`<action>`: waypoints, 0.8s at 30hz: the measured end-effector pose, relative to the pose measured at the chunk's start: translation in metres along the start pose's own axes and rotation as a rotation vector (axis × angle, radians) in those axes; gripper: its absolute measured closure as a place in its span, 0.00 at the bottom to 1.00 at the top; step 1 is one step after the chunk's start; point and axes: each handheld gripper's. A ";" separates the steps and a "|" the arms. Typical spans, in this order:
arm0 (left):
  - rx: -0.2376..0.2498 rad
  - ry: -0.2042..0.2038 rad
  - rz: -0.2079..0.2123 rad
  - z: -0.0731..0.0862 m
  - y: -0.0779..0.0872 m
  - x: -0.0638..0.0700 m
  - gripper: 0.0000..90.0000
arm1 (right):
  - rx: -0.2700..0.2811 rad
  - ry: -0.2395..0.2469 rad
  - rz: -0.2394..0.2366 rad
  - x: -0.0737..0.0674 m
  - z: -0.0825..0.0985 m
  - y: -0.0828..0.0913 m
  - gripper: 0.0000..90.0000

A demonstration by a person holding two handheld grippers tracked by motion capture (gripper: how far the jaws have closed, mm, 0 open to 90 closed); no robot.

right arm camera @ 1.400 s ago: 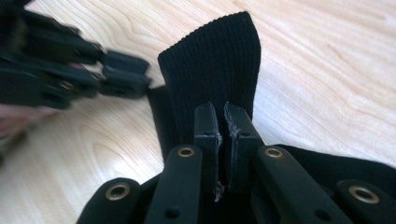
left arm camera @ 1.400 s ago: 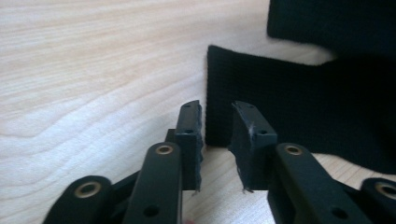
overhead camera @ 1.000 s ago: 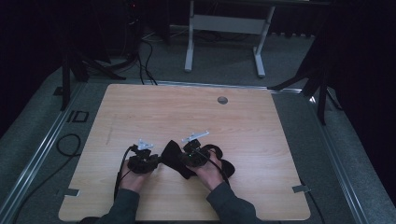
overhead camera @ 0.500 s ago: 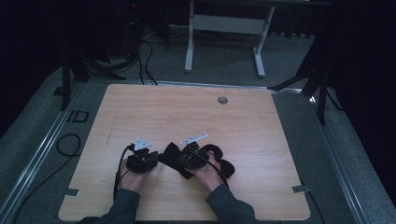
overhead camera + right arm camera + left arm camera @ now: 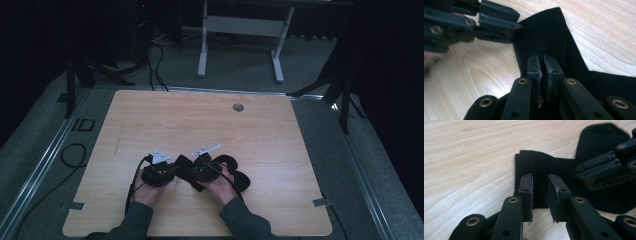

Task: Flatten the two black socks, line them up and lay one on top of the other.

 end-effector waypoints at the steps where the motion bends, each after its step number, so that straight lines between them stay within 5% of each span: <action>1: 0.000 0.000 0.000 0.000 0.000 0.000 0.84 | -0.003 -0.001 0.001 0.000 0.000 -0.001 0.93; 8: -0.030 -0.050 -0.042 0.000 -0.011 0.006 0.86 | -0.002 0.010 -0.008 0.002 0.002 -0.002 0.82; 15: -0.034 -0.055 -0.045 0.001 -0.011 0.007 0.86 | 0.073 0.045 0.046 0.008 -0.004 0.026 0.70; 24: -0.032 -0.057 -0.048 0.001 -0.012 0.008 0.85 | 0.094 -0.038 0.234 0.064 0.014 0.074 0.66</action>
Point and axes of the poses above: each handheld gripper's, and its own axes: y roughly backward along the jaws, z roughly out of its underside, x roughly to its right, and after that the axes turned 6 degrees about y, right-handed
